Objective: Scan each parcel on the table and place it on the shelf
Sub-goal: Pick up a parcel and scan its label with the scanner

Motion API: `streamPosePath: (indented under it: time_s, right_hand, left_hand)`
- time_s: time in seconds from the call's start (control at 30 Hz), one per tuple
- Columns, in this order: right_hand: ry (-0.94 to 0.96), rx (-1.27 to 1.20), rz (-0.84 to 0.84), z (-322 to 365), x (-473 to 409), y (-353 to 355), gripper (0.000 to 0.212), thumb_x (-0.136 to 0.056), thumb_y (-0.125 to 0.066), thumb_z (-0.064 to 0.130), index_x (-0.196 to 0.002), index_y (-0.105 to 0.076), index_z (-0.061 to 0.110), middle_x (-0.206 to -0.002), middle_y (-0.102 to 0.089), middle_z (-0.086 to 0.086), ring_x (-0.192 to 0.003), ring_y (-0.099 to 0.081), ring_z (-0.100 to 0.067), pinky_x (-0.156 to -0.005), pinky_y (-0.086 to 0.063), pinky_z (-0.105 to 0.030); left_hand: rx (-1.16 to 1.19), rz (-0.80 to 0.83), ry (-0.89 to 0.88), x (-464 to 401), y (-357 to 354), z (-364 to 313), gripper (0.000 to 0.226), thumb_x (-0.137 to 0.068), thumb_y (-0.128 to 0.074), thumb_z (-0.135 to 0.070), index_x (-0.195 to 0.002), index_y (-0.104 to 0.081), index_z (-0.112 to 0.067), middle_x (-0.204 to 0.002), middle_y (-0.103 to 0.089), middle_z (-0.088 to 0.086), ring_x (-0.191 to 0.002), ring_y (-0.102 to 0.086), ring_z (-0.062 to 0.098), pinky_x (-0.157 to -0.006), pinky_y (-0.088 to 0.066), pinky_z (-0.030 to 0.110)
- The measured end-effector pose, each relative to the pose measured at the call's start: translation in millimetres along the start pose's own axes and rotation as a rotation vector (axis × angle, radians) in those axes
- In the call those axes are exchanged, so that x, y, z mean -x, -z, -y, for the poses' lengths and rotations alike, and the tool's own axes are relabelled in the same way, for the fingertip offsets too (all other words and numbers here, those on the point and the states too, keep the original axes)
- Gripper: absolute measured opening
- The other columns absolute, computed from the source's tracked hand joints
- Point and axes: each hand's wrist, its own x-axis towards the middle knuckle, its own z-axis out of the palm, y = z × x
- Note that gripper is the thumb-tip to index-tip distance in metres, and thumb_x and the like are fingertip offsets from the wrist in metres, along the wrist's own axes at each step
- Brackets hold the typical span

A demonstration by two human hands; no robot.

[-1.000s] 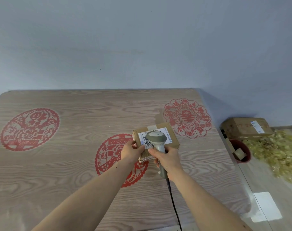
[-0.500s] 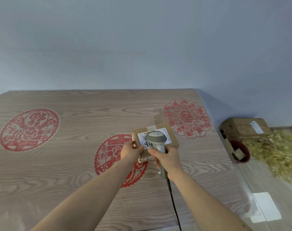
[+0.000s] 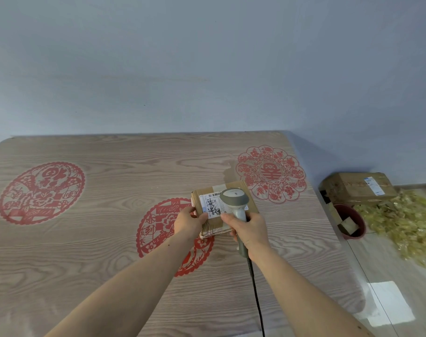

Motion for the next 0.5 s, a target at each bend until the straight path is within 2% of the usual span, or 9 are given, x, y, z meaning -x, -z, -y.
streamPosePath:
  time_s: [0.1,0.27,0.43,0.5]
  right_hand:
    - [0.044,0.019,-0.075,4,-9,12,0.026,-0.073,-0.087,0.030,-0.082,-0.072,0.010,-0.066,-0.070,-0.007,-0.056,-0.062,-0.015,-0.055,-0.052,-0.029]
    - [0.052,0.025,-0.204,0,-31,44,0.026,-0.075,-0.083,0.038,-0.086,-0.072,0.018,-0.077,-0.073,-0.002,-0.070,-0.067,-0.017,-0.069,-0.055,-0.035]
    - [0.010,0.072,-0.266,-14,-54,78,0.023,-0.085,-0.074,0.038,-0.089,-0.068,0.016,-0.082,-0.071,-0.004,-0.079,-0.067,-0.022,-0.076,-0.053,-0.038]
    - [0.003,0.132,-0.282,-23,-64,88,0.024,-0.087,-0.073,0.037,-0.090,-0.067,0.014,-0.083,-0.069,-0.005,-0.082,-0.066,-0.024,-0.073,-0.050,-0.036]
  left_hand:
    - [0.017,0.001,0.001,-1,0,-3,0.045,-0.092,-0.068,-0.023,-0.134,-0.056,-0.012,-0.111,-0.066,0.003,-0.087,-0.064,0.019,-0.077,-0.058,0.037]
    - [0.020,-0.014,0.007,-7,-1,-7,0.045,-0.091,-0.070,-0.024,-0.132,-0.058,-0.012,-0.102,-0.062,-0.001,-0.088,-0.066,0.021,-0.080,-0.060,0.044]
    - [0.020,-0.064,0.004,-18,0,-12,0.050,-0.090,-0.070,-0.029,-0.135,-0.054,-0.014,-0.124,-0.065,0.005,-0.094,-0.067,0.023,-0.081,-0.060,0.046]
    - [0.019,-0.090,0.006,-25,0,-15,0.049,-0.091,-0.069,-0.031,-0.134,-0.053,-0.013,-0.121,-0.065,0.003,-0.092,-0.066,0.022,-0.079,-0.060,0.043]
